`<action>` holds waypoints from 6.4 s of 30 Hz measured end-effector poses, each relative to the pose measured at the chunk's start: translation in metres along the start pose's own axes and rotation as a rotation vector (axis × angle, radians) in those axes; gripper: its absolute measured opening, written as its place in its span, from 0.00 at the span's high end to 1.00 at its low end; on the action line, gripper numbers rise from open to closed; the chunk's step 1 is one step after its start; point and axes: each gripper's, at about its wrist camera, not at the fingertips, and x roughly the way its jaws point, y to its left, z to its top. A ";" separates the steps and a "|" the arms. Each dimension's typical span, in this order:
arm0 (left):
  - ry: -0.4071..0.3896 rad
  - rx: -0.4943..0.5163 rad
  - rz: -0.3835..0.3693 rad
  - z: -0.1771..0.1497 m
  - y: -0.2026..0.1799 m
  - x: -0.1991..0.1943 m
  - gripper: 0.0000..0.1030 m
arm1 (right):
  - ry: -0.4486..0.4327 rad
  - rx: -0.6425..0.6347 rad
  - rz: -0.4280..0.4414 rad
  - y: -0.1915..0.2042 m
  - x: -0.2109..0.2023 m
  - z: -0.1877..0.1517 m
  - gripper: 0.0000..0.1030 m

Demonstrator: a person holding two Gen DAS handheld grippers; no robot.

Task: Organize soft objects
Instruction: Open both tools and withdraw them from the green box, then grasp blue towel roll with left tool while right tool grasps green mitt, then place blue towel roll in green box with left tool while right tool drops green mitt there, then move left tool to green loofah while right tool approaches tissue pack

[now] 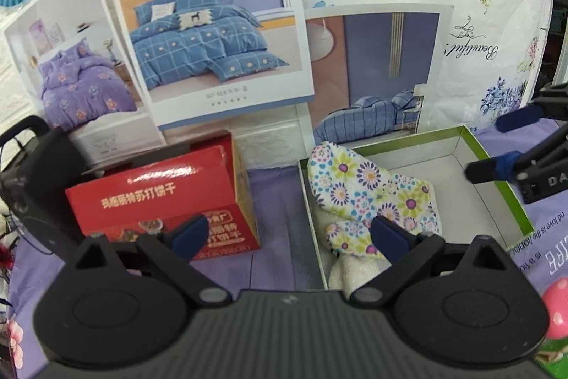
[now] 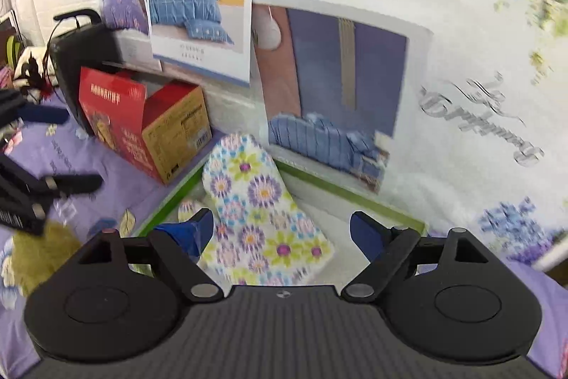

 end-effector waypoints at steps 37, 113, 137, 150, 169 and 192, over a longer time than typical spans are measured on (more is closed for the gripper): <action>0.110 -0.144 -0.192 -0.274 -0.069 -0.126 0.01 | -0.168 0.352 -0.053 0.118 -0.127 -0.348 0.30; 0.230 -0.037 -0.151 -0.274 -0.074 -0.050 0.39 | -0.023 0.123 -0.055 0.110 -0.046 -0.304 0.19; 0.117 -0.127 -0.173 -0.213 -0.040 -0.137 0.71 | -0.366 0.274 0.040 0.096 -0.177 -0.305 0.79; 0.018 -0.082 -0.212 -0.017 -0.056 -0.037 0.71 | -0.290 0.196 0.033 -0.019 -0.097 -0.124 0.79; 0.084 -0.012 -0.107 0.010 -0.074 0.050 0.25 | -0.134 0.253 0.062 -0.050 0.005 -0.101 0.54; 0.039 -0.093 -0.097 -0.180 -0.037 -0.132 0.23 | -0.265 0.335 -0.137 0.064 -0.146 -0.275 0.41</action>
